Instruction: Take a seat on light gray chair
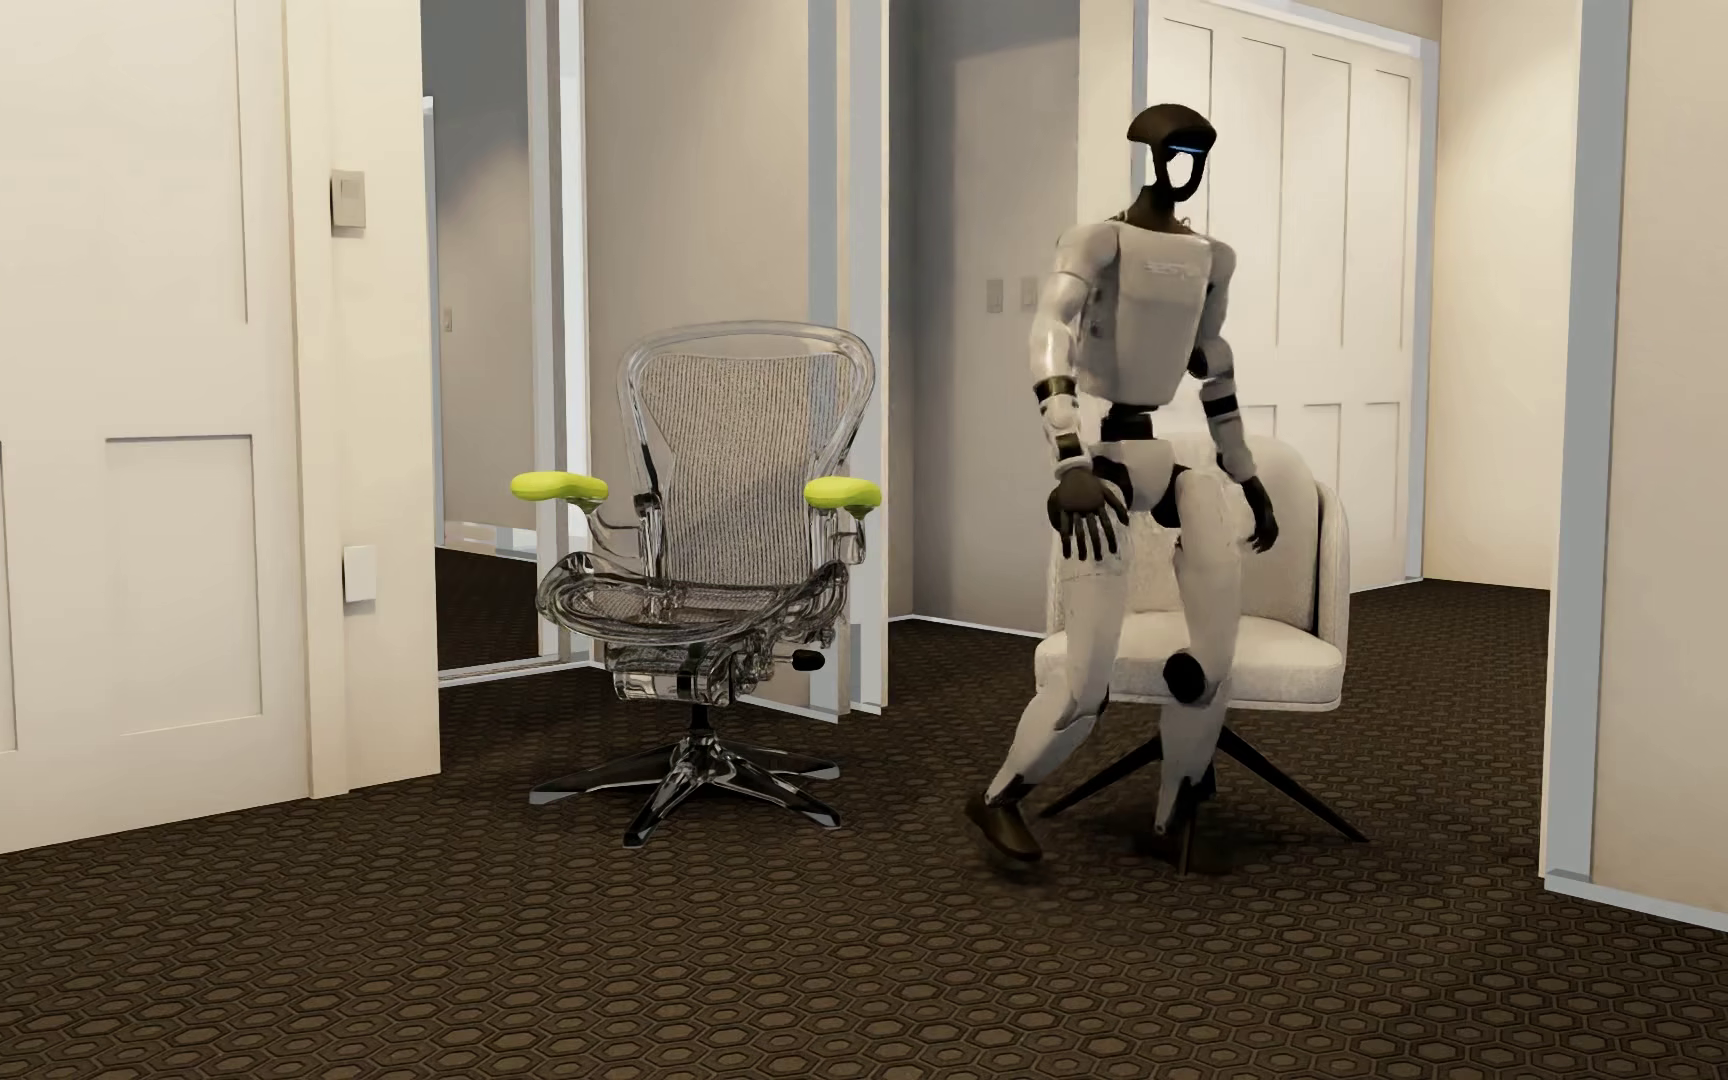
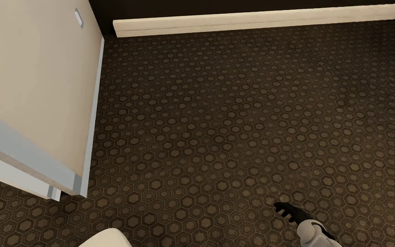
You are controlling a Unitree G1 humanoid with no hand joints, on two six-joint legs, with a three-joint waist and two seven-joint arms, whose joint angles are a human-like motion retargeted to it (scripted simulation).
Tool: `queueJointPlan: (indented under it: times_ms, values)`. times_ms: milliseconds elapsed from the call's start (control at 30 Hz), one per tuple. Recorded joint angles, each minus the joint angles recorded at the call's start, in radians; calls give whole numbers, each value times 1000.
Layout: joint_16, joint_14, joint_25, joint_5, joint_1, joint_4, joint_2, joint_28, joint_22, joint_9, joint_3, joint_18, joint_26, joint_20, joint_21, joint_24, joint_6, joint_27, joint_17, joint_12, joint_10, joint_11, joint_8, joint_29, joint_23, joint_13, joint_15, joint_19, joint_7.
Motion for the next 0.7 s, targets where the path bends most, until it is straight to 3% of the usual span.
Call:
queueJointPlan:
  times_ms: [67, 133, 167, 200, 233, 300, 333, 367, 400, 433, 467, 500, 567, 600, 633, 667, 700]
  values:
    - [-19, -3, 4, 30, -77, 12, 55, 3, 24, -48, 15, 27, -5, -71, -55, -25, 37, 5, -52, 10, 43, -163, -59, -26, -18, 15, 76, -46, 4]
    - [-26, 11, 61, 44, -85, -12, 72, 59, 17, -19, 23, 28, -4, -72, -44, -36, 22, 8, -43, -21, 8, -324, -62, -86, -17, -7, 136, -71, 14]
    - [-29, 11, 70, 49, -122, -12, 43, 56, -5, -2, 30, 19, 21, -64, -40, -44, 24, 42, -37, -33, 39, -362, -46, -111, -17, -13, 129, -99, 12]
    - [-54, -18, 70, 34, -193, 5, -8, 38, 14, 37, 29, -11, -33, -103, -8, -56, 39, -8, -31, -71, 137, -337, -27, -156, 10, -40, 129, -99, -10]
    - [-48, -36, 88, 9, -305, 49, -87, 55, 3, 67, 27, -62, -35, -136, 0, -67, 48, -30, -22, -103, 292, -281, 0, -148, 16, -56, 118, -84, -56]
    - [-27, -70, 54, -67, -489, 110, -259, 46, -59, 129, 24, -93, -20, -167, 18, -36, 39, -17, -8, -150, 532, -107, 8, -122, 23, -76, 72, -10, -121]
    - [-21, -80, 40, -101, -543, 112, -364, 59, -79, 159, 15, -96, -39, -176, 33, -39, 36, -11, -8, -187, 566, 6, 28, -108, 25, -91, 51, 10, -136]
    - [-14, -62, 18, -121, -596, 97, -476, 35, -98, 176, 15, -87, -26, -187, 37, 5, 45, -13, -12, -218, 593, 103, 85, -88, 20, -91, 36, 28, -185]
    - [-17, -109, 14, -129, -627, 86, -564, 79, -141, 204, 13, -110, -35, -207, 44, -23, 46, -22, -14, -247, 625, 186, 143, -94, 11, -91, 17, 35, -238]
    - [-12, -198, 5, -129, -668, 69, -686, 98, -162, 225, 11, -78, -43, -225, 48, -13, 45, -20, -20, -288, 679, 307, 198, -99, -10, -86, 3, 35, -254]
    - [-3, -227, -27, -141, -757, 52, -800, 89, -206, 239, 10, -62, -38, -228, 35, 7, 48, 15, -26, -318, 793, 417, 239, -88, -24, -82, -24, 45, -265]
    - [-8, -245, -37, -187, -859, 35, -877, 112, -228, 268, 5, -101, -36, -249, 7, 23, 62, 5, -34, -370, 929, 512, 275, -87, -44, -79, -62, 83, -286]
    - [11, -350, 1, -229, -948, 57, -1004, 166, -294, 339, 14, -117, -18, -286, -27, 38, 49, 30, -19, -448, 1138, 708, 333, -167, -82, -52, -138, 114, -262]
    - [34, -392, 24, -212, -993, 86, -1064, 201, -331, 361, 15, -156, -7, -284, -15, 40, 36, 38, -4, -471, 1249, 799, 361, -219, -101, -46, -168, 101, -281]
    - [82, -421, 21, -200, -1034, 88, -1117, 199, -370, 389, 4, -164, -12, -283, -34, 28, 27, 44, 19, -500, 1343, 882, 399, -250, -129, -40, -193, 101, -296]
    - [82, -454, 58, -193, -1046, 89, -1156, 237, -395, 425, 1, -176, 23, -272, -66, 28, 12, 32, 43, -524, 1421, 958, 427, -290, -148, -51, -210, 104, -305]
    - [104, -465, 57, -187, -1079, 92, -1197, 242, -401, 440, -4, -181, 19, -285, -72, 22, 12, 21, 49, -548, 1490, 1020, 465, -315, -178, -47, -205, 116, -314]
